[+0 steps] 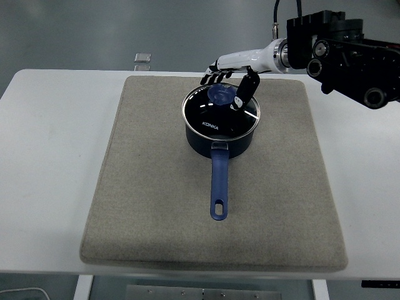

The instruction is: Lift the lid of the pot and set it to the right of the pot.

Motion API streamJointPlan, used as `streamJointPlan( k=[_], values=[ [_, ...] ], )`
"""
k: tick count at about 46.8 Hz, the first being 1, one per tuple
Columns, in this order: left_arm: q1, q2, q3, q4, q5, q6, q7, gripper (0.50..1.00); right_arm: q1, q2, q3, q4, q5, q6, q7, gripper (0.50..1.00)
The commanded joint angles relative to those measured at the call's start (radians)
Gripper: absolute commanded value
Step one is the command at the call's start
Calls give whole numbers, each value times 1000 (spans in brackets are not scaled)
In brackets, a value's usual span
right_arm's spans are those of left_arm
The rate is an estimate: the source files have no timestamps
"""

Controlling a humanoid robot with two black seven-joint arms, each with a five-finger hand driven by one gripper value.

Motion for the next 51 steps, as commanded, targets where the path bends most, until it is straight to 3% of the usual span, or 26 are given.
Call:
streamJointPlan(
  k=[1,36,51],
  values=[
    [-1,0,0,0,0,0,0,1000,0,0,-2,4,-5,-1,1,866],
    [1,0,0,0,0,0,0,1000,3,-4,-4,9,-23,0,11,795],
    [-1,0,0,0,0,0,0,1000,3,-3,-4,9,-23,0,12,705]
  ],
)
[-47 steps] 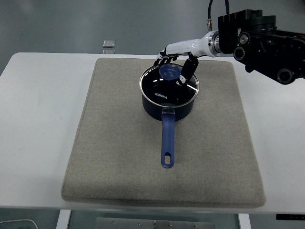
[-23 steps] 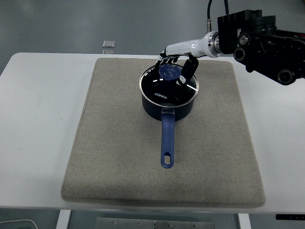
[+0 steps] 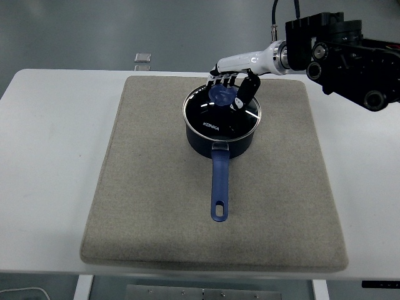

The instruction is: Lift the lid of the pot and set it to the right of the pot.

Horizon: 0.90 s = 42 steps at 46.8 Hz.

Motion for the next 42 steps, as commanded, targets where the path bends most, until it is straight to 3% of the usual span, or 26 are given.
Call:
streamJointPlan(
  k=[1,9,21,31,42],
  values=[
    [-1,0,0,0,0,0,0,1000,0,0,0,0,0,0,0,699],
    [-1,0,0,0,0,0,0,1000,-1,2,0,0,0,0,0,682],
    [-1,0,0,0,0,0,0,1000,0,0,0,0,0,2,0,580],
    [-1,0,0,0,0,0,0,1000,0,-1,2,0,0,2,0,552],
    [-1,0,0,0,0,0,0,1000,23,-11,3,-2,3,14,0,552]
  ],
)
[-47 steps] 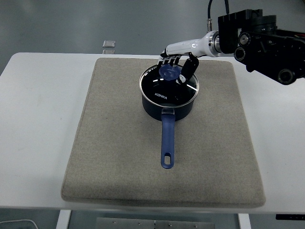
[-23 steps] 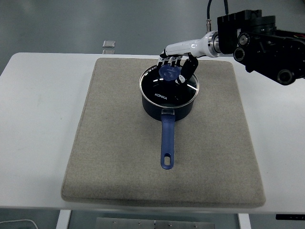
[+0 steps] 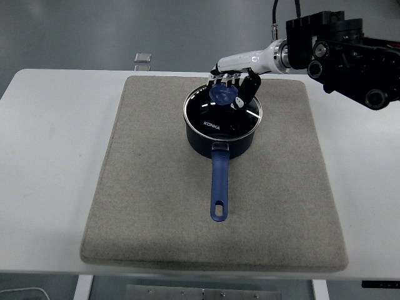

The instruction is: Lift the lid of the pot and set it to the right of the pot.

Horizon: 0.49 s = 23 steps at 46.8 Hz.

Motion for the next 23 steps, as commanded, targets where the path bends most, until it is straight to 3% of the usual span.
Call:
streamJointPlan(
  k=[1,13,23],
  values=[
    [2,0,0,0,0,0,0,1000,8,-7,0,-1,3,6,0,552],
    [0,0,0,0,0,0,0,1000,20,-12,2,-1,9,15,0,552],
    [0,0,0,0,0,0,0,1000,47,-59,0,-1,14,23,0,552]
  ],
)
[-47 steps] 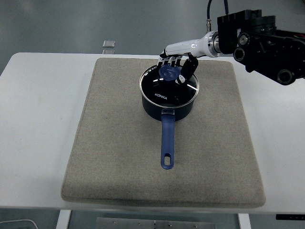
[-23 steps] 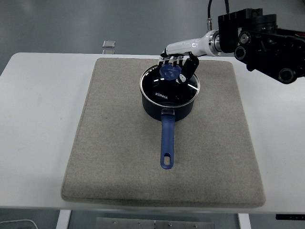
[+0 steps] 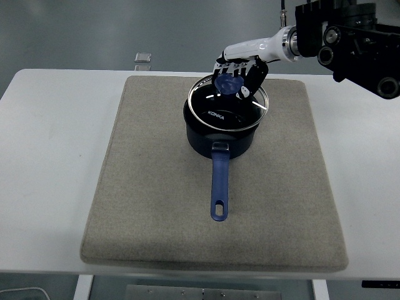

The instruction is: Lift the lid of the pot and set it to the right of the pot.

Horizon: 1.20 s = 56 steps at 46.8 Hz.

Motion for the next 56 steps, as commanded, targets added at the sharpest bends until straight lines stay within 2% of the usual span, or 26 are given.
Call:
streamJointPlan(
  k=[1,14,22,36,42,56],
  values=[
    [0,0,0,0,0,0,0,1000,7,-20,-2,0,0,7,0,552],
    [0,0,-1,0,0,0,0,1000,-9,-63,-5,-11,0,13,-2,549],
    [0,0,0,0,0,0,0,1000,-48,-153,3,-12,-1,4,-2,531],
    [1,0,0,0,0,0,0,1000,-59,-181,-4,-44,3,-1,-2,531],
    [0,0,0,0,0,0,0,1000,-94,-184,-2,-70,-3,-6,-2,529],
    [0,0,0,0,0,0,0,1000,-154,-182,-5,-123,-8,-70,-3,531]
  ],
)
